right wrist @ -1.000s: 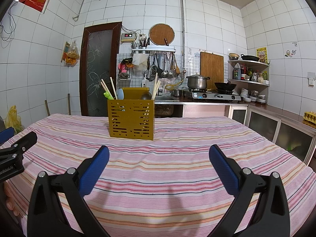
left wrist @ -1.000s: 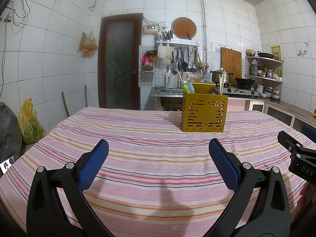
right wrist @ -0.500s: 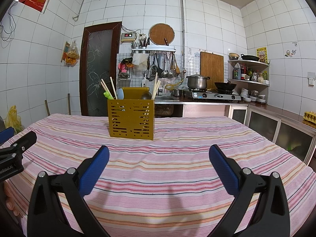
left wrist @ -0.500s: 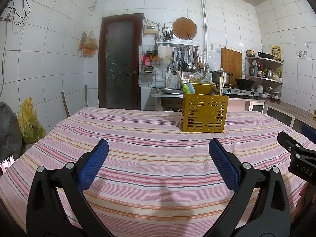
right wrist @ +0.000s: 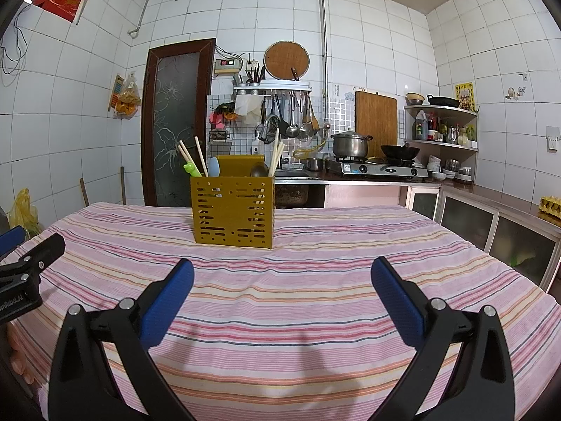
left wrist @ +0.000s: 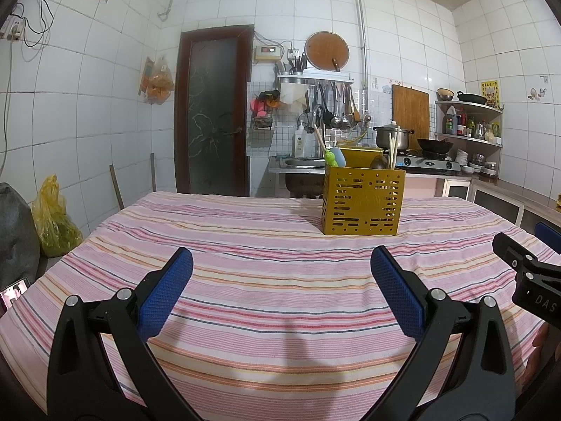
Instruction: Organize utensils
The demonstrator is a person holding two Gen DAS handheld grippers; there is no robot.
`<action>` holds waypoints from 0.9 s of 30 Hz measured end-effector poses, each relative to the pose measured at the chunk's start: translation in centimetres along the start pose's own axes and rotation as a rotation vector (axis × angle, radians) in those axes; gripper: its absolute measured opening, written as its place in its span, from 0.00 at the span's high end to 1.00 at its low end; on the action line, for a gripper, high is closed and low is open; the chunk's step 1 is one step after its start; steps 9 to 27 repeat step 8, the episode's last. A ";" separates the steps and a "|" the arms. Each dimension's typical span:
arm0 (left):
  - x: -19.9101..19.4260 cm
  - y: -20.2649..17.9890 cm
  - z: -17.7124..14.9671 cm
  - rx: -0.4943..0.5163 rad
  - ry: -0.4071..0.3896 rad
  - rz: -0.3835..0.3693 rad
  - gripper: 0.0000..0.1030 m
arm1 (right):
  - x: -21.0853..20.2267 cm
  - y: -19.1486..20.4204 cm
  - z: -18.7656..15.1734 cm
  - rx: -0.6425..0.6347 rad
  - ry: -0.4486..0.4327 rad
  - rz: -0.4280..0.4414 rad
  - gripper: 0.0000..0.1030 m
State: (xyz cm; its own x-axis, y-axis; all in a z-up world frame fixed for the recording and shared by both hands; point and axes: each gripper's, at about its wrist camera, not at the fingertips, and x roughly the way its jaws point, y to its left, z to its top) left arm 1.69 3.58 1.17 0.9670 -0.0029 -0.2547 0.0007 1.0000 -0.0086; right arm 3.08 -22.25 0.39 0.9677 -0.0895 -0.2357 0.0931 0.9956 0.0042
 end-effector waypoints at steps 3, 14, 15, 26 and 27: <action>-0.2 -0.1 0.2 0.003 -0.004 0.004 0.05 | 0.0 0.0 0.0 0.001 0.001 0.000 0.04; -0.2 -0.1 0.3 0.005 -0.005 0.005 0.05 | 0.0 0.0 0.0 0.001 0.001 0.000 0.04; -0.2 -0.1 0.3 0.005 -0.005 0.005 0.05 | 0.0 0.0 0.0 0.001 0.001 0.000 0.04; -0.2 -0.1 0.3 0.005 -0.005 0.005 0.05 | 0.0 0.0 0.0 0.001 0.001 0.000 0.04; -0.2 -0.1 0.3 0.005 -0.005 0.005 0.05 | 0.0 0.0 0.0 0.001 0.001 0.000 0.04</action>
